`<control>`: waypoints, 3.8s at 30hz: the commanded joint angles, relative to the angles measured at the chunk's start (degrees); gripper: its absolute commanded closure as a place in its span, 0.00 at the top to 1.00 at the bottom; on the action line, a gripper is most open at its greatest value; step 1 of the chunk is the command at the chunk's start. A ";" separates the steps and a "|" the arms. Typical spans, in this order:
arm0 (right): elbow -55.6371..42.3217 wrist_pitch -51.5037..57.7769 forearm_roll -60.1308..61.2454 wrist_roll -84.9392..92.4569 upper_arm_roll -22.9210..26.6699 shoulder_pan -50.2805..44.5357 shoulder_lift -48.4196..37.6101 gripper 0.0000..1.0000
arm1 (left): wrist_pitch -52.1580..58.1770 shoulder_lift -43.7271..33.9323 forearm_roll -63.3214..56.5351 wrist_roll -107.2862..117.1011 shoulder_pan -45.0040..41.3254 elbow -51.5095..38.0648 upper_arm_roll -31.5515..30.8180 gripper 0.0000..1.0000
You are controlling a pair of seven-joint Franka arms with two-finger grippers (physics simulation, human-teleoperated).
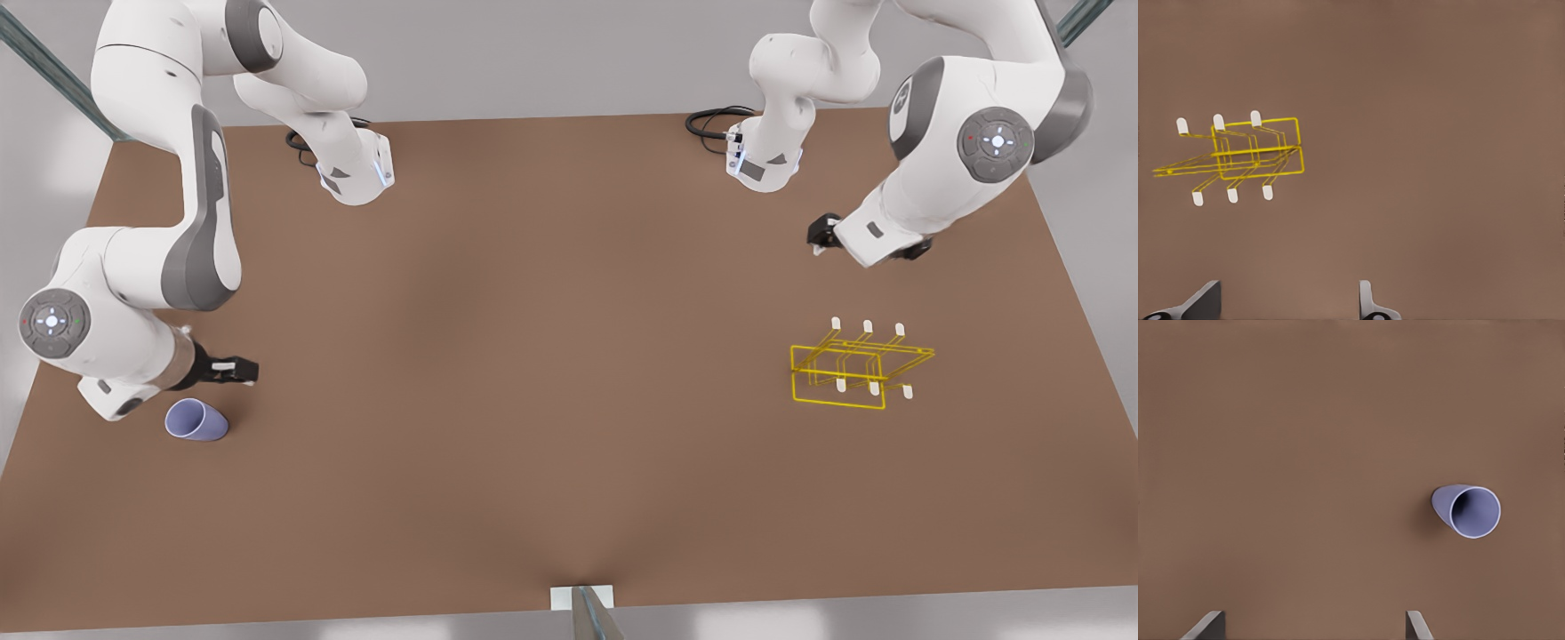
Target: Place the cup on the cup holder
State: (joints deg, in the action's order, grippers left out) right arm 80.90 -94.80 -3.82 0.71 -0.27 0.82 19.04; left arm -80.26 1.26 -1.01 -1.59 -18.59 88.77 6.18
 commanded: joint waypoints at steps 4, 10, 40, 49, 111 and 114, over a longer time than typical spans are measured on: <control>-0.04 -6.10 1.26 0.61 0.00 0.33 0.73 1.00 | -4.91 -0.20 0.22 -0.78 5.32 1.31 0.32 1.00; -0.04 -10.76 3.82 6.23 0.44 4.28 4.33 1.00 | -5.17 -0.11 0.57 -1.22 5.32 3.77 0.32 1.00; 4.88 -22.10 14.19 34.10 0.44 18.78 17.78 1.00 | -3.50 0.06 0.57 -0.61 5.32 4.13 -0.38 1.00; 5.94 -14.45 10.15 28.03 0.53 19.05 16.91 1.00 | -3.33 0.06 0.57 -0.70 5.32 5.09 -0.38 1.00; -10.05 -27.72 51.45 -35.06 -15.64 -8.19 27.45 0.21 | -3.77 1.38 0.57 -0.70 5.32 6.24 -0.38 1.00; -17.52 -36.77 51.45 -39.90 -15.73 -14.61 33.86 0.21 | -3.59 1.56 0.57 -0.70 5.23 6.24 -0.38 1.00</control>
State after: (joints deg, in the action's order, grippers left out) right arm 64.48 -121.15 46.93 -4.65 -15.94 -12.74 52.05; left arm -83.87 2.83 -0.41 -2.29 -13.58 95.03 5.78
